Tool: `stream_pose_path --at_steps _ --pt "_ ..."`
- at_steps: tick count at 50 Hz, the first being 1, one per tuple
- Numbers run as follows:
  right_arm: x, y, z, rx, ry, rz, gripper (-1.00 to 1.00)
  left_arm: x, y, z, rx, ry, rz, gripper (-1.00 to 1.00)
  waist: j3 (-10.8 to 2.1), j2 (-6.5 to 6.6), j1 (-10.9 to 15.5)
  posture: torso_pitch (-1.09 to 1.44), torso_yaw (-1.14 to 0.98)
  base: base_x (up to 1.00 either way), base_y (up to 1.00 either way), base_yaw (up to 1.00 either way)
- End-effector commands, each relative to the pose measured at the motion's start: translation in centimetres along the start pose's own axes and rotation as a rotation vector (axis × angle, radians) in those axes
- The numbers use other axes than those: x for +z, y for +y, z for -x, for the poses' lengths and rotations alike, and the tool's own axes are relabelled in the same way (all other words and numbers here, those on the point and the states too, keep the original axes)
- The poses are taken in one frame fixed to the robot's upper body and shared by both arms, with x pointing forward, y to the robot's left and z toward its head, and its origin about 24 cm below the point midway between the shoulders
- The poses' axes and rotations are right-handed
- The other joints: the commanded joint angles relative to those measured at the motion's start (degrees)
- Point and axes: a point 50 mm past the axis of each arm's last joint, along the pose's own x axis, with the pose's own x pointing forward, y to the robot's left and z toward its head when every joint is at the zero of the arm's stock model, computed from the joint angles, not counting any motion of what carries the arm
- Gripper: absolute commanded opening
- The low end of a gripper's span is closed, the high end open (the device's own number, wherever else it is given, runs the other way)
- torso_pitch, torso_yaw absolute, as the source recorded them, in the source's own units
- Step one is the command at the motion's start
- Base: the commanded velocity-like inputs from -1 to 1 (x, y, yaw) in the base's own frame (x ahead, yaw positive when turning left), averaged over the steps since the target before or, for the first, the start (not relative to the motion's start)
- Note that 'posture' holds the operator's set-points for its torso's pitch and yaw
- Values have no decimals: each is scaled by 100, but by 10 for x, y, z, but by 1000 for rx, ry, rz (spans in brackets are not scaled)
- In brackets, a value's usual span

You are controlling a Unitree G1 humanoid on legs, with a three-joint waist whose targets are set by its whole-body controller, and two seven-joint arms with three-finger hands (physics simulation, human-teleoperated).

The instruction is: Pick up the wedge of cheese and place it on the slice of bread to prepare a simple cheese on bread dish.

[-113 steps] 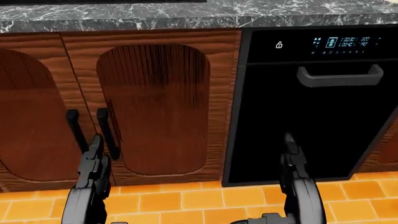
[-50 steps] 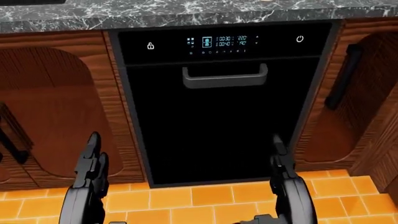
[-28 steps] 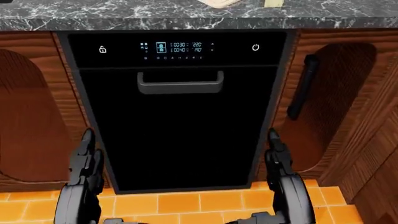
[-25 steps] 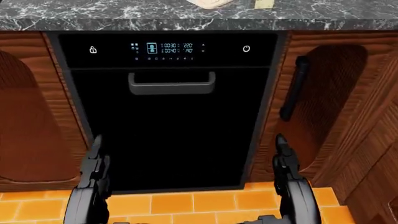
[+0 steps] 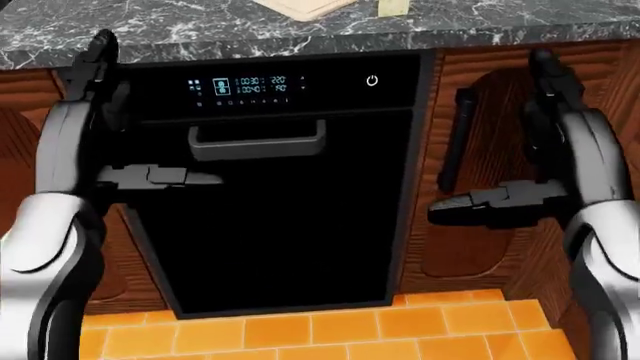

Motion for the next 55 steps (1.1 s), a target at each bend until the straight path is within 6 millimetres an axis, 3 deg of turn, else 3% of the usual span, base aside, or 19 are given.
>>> stream_pose_path --at_steps 1,6,10,11,15,16,18,22,28,31,32,34,41,43,45,46,47,48,55 --pt "33 -2 -7 18 -33 26 100 25 3 -10 6 -37 4 100 -95 -62 45 0 0 0 0 0" --pt "72 -17 -28 10 -37 80 100 68 3 -25 19 -85 -52 100 -37 34 63 0 0 0 0 0" --pt "90 -23 -35 2 -31 113 100 106 1 -30 13 -136 -68 100 -75 349 18 0 0 0 0 0" --pt "91 -23 -35 1 -30 116 100 109 0 -30 13 -141 -70 100 -17 172 59 0 0 0 0 0" --pt "94 -26 -33 2 -28 118 100 122 -4 -27 9 -164 -73 100 -61 112 140 0 0 1 0 0" --pt "94 -26 -33 2 -27 118 100 121 -4 -27 7 -165 -75 100 -170 152 163 0 0 11 0 0" --pt "94 -27 -32 3 -23 122 100 122 -5 -26 6 -167 -78 100 -44 254 191 0 0 20 0 0" --pt "93 -29 -29 2 -15 127 100 129 -5 -20 7 -186 -89 100 11 297 214 0 0 29 0 0" --pt "103 -31 -25 -3 -22 146 100 131 -8 -20 2 -189 -94 100 49 58 253 0 0 31 0 0" --pt "106 -33 -22 -7 -23 152 100 132 -9 -20 0 -190 -95 100 -62 -403 278 0 0 31 0 0" --pt "106 -33 -22 -7 -23 153 100 132 -9 -20 0 -191 -95 100 29 -147 237 0 0 31 0 0" --pt "107 -33 -22 -10 -23 157 100 134 -10 -19 -1 -194 -97 100 26 -237 277 0 0 31 0 0" --pt "110 -39 -14 -27 -20 166 100 139 -13 -17 -5 -204 -100 100 68 113 213 0 0 33 0 0" --pt "110 -40 -14 -26 -18 168 100 141 -14 -16 -7 -207 -101 100 40 306 167 0 0 33 0 0" --pt "110 -40 -14 -26 -17 168 100 142 -15 -15 -10 -209 -102 100 -80 645 135 0 0 40 0 0" --pt "110 -40 -14 -27 -17 168 100 142 -16 -15 -10 -209 -102 100 59 408 203 0 0 45 0 0" --pt "109 -40 -14 -27 -16 166 100 142 -16 -14 -11 -210 -102 100 104 547 158 0 0 46 0 0" --pt "109 -40 -14 -27 -14 166 100 142 -16 -14 -11 -211 -101 100 109 532 203 0 0 48 0 0" --pt "111 -39 -16 -22 -10 171 100 144 -15 -14 -9 -213 -97 100 83 192 330 0 0 47 0 0"
